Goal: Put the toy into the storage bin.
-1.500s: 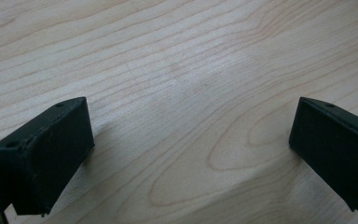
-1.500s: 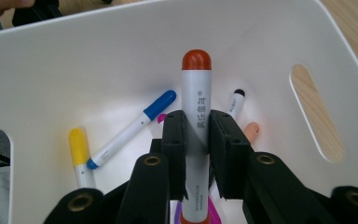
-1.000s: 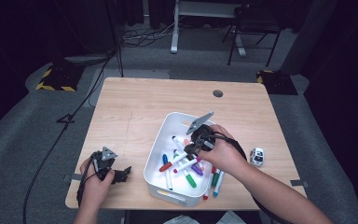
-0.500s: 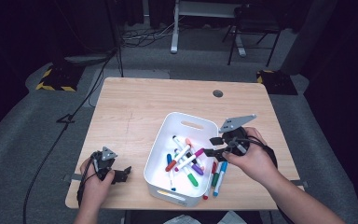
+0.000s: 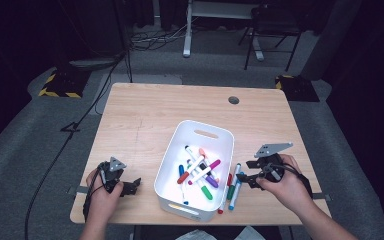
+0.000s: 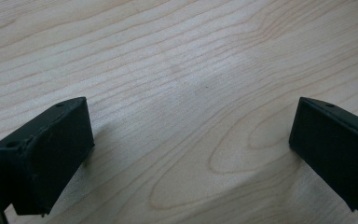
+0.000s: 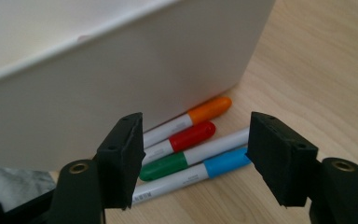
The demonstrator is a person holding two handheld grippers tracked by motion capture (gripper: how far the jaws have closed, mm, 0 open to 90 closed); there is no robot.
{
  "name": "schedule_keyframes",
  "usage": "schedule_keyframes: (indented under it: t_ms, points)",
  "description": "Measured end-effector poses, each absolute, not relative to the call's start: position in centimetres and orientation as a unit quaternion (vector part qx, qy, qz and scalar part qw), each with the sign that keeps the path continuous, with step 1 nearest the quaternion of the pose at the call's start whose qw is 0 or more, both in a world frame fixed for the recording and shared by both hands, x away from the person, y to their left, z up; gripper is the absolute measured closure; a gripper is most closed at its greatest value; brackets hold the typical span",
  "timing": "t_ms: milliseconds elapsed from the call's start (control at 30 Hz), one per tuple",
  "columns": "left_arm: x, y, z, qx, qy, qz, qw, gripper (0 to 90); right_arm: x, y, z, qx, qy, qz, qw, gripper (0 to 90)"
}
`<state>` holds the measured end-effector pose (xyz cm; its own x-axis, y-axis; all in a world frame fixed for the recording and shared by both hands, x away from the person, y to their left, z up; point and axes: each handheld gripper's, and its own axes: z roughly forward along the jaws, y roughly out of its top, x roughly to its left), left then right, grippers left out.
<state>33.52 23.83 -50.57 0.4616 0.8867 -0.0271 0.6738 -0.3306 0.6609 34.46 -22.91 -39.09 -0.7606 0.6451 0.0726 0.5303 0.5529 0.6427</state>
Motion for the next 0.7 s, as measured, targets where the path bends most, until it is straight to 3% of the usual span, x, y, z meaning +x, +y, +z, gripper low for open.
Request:
schedule_keyframes:
  t_ms: [300,700]
  points:
    - [33.5,23.8,-50.6,0.797,0.489,0.171,0.31,0.0,34.3,-23.5,-43.5,0.366,0.866,0.333,0.08,33.4]
    - [33.6,23.8,-50.6,0.797,0.489,0.171,0.31,0.0,34.1,-23.6,-46.7,0.389,0.858,0.323,0.086,32.0]
